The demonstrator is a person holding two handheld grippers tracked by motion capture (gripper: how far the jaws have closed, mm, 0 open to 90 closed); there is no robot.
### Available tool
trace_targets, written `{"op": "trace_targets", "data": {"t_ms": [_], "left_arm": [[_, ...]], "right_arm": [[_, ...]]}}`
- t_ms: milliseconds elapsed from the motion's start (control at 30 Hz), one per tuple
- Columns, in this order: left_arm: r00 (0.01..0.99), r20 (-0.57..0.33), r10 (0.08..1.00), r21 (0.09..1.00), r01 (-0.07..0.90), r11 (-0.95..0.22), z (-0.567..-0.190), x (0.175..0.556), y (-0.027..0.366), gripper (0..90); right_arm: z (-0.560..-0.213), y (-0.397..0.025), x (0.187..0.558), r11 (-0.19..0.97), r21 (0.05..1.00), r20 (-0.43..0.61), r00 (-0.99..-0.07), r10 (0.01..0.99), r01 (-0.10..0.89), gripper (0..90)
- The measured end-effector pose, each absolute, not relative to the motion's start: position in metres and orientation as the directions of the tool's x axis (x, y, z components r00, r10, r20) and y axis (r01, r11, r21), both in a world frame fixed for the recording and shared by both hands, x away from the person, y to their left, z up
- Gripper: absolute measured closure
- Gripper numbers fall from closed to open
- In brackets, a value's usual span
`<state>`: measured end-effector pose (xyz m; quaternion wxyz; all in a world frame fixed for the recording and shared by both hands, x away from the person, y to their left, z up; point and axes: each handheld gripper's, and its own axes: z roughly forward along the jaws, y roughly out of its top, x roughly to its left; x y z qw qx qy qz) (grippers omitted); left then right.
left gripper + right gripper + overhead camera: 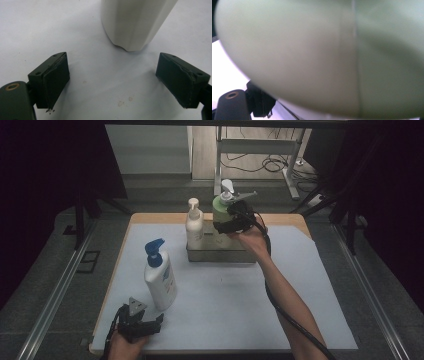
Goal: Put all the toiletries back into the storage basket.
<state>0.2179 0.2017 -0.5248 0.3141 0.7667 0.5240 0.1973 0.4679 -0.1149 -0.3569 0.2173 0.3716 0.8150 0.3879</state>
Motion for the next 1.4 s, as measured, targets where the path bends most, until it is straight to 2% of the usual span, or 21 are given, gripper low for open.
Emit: {"op": "trace_targets", "data": {"t_ms": [1400], "left_arm": [[0.374,-0.026,0.927,0.688,0.68,-0.255,-0.525,0.218,0.202,11.4]], "right_arm": [[-0.41,-0.113,0.474,0.473,0.73,-0.057,-0.646,0.761,0.493,12.1]]}}
